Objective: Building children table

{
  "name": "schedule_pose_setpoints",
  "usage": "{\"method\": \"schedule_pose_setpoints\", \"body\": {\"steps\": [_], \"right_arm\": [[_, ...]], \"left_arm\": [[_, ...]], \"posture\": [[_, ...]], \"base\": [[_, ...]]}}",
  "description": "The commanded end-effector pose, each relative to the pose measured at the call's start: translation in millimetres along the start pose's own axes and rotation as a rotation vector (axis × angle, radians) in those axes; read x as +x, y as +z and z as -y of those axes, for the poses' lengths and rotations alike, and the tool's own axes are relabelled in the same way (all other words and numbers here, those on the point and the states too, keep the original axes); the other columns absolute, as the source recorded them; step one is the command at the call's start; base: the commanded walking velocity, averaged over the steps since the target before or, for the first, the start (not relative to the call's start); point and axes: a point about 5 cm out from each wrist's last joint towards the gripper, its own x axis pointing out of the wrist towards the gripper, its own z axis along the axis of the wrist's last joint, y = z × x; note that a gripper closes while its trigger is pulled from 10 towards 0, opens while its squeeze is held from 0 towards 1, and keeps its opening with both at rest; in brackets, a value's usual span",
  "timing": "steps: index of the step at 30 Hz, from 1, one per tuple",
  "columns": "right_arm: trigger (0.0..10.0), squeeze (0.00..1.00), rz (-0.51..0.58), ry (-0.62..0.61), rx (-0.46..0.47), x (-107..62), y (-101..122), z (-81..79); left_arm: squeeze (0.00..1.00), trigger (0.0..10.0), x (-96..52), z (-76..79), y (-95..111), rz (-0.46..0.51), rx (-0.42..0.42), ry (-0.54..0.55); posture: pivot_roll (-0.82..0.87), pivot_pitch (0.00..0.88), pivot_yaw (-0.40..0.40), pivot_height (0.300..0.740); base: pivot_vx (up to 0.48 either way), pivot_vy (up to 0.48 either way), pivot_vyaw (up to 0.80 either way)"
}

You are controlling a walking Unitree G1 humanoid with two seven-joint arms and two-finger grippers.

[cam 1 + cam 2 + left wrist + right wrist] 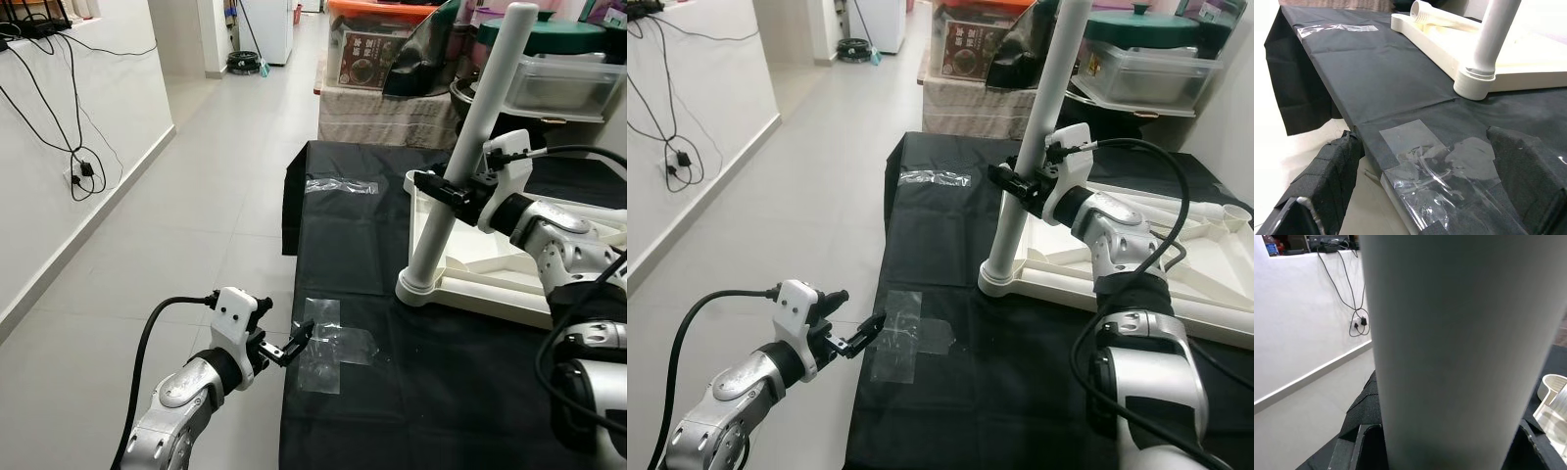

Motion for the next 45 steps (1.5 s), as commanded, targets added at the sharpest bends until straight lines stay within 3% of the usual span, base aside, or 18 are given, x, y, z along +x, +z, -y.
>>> {"method": "schedule_pose_setpoints", "body": {"steps": [1, 3, 4, 7, 9, 10, 13, 15, 18, 21, 26, 27, 33, 34, 37, 38, 41, 45], "right_arm": [[0.0, 0.0, -0.124, 0.041, 0.036, 3.8, -28, -7.1], [0.0, 0.0, -0.16, -0.006, 0.057, 3.5, -35, -5.9], [0.0, 0.0, -0.21, -0.232, 0.06, 4.5, -47, 1.8], [0.0, 0.0, -0.247, -0.396, 0.053, 3.9, -55, 6.4], [0.0, 0.0, -0.222, -0.758, 0.193, 0.4, -75, 4.2], [0.0, 0.0, -0.222, -0.758, 0.193, 0.4, -75, 4.2], [0.0, 0.0, -0.208, -1.024, 0.295, -8.7, -92, -4.5], [0.0, 0.0, -0.196, -1.121, 0.288, -10.5, -96, -15.4], [0.0, 0.0, -0.196, -1.121, 0.288, -10.5, -96, -15.4], [0.0, 0.0, -0.182, -1.171, 0.238, -5.2, -96, -40.2], [0.0, 0.0, -0.19, -1.193, 0.218, 0.9, -94, -52.1], [10.0, 0.0, -0.211, -1.185, 0.237, 4.4, -94, -50.8], [10.0, 0.0, -0.188, -1.146, 0.271, 8.9, -88, -47.2], [10.0, 1.0, -0.128, -1.114, 0.275, 9.3, -81, -44.5], [10.0, 1.0, -0.069, -1.083, 0.259, 4.6, -67, -34.6], [10.0, 0.0, -0.06, -1.078, 0.23, 1.5, -63, -29.7], [10.0, 0.0, 0.002, -1.006, 0.241, -2.4, -57, -23.7], [10.0, 0.0, 0.066, -0.711, 0.211, 1.8, -53, -28.3]], "left_arm": [[0.0, 10.0, -0.9, 0.7, -3, -0.015, 0.002, -0.001], [0.0, 10.0, 0.3, 1.8, -3, -0.014, 0.001, -0.006], [0.0, 10.0, 1.5, 2.3, -3, -0.013, 0.0, -0.008], [0.0, 10.0, 2.0, 2.5, -3, -0.013, -0.001, -0.009], [0.0, 10.0, 2.9, 4.2, -4, -0.012, -0.007, -0.011], [0.0, 10.0, 2.9, 4.2, -4, -0.012, -0.007, -0.011], [0.0, 10.0, 3.7, 6.1, -4, -0.013, -0.01, -0.016], [0.0, 10.0, 3.8, 4.7, -4, -0.014, -0.007, -0.011], [0.0, 10.0, 3.8, 4.7, -4, -0.014, -0.007, -0.011], [0.0, 10.0, 4.2, 2.9, -3, -0.013, -0.005, -0.001], [0.0, 10.0, 4.2, 3.6, -5, -0.013, -0.01, 0.014], [0.0, 10.0, 3.7, 4.0, -5, -0.015, -0.012, 0.019], [0.0, 10.0, 3.0, 4.2, -6, -0.017, -0.012, 0.022], [0.0, 10.0, 3.2, 3.9, -6, -0.018, -0.011, 0.021], [0.0, 10.0, 3.4, 2.8, -5, -0.018, -0.008, 0.017], [0.0, 10.0, 3.5, 2.7, -5, -0.018, -0.008, 0.015], [0.0, 10.0, 3.6, 3.1, -6, -0.019, -0.008, 0.012], [0.0, 10.0, 4.1, 3.9, -6, -0.019, -0.009, 0.007]], "posture": [[0.09, 0.0, -0.083, 0.74], [0.08, 0.0, -0.08, 0.74], [0.08, 0.0, -0.081, 0.74], [0.07, 0.0, -0.081, 0.74], [0.07, 0.0, -0.073, 0.74], [0.07, 0.0, -0.073, 0.74], [0.07, 0.0, -0.076, 0.74], [0.07, 0.0, -0.076, 0.74], [0.07, 0.0, -0.076, 0.74], [0.06, 0.0, -0.08, 0.74], [0.07, 0.0, -0.094, 0.74], [0.07, 0.0, -0.093, 0.74], [0.07, 0.0, -0.09, 0.74], [0.07, 0.0, -0.09, 0.74], [0.06, 0.0, -0.079, 0.74], [0.06, 0.0, -0.079, 0.74], [0.05, 0.0, -0.078, 0.74], [0.06, 0.0, -0.077, 0.74]], "base": [[0.0, 0.0, 0.0], [0.0, 0.0, 0.0], [0.0, 0.0, 0.0], [0.0, 0.0, 0.0], [0.0, 0.0, 0.0], [0.0, 0.0, 0.0], [0.0, 0.0, 0.0], [0.0, 0.0, 0.0], [0.0, 0.0, 0.0], [0.0, 0.0, 0.0], [0.0, 0.0, 0.0], [0.0, 0.0, 0.0], [0.0, 0.0, 0.0], [0.0, 0.0, 0.0], [0.0, 0.0, 0.0], [0.0, 0.0, 0.0], [0.0, 0.0, 0.0], [0.0, 0.0, 0.0]]}}
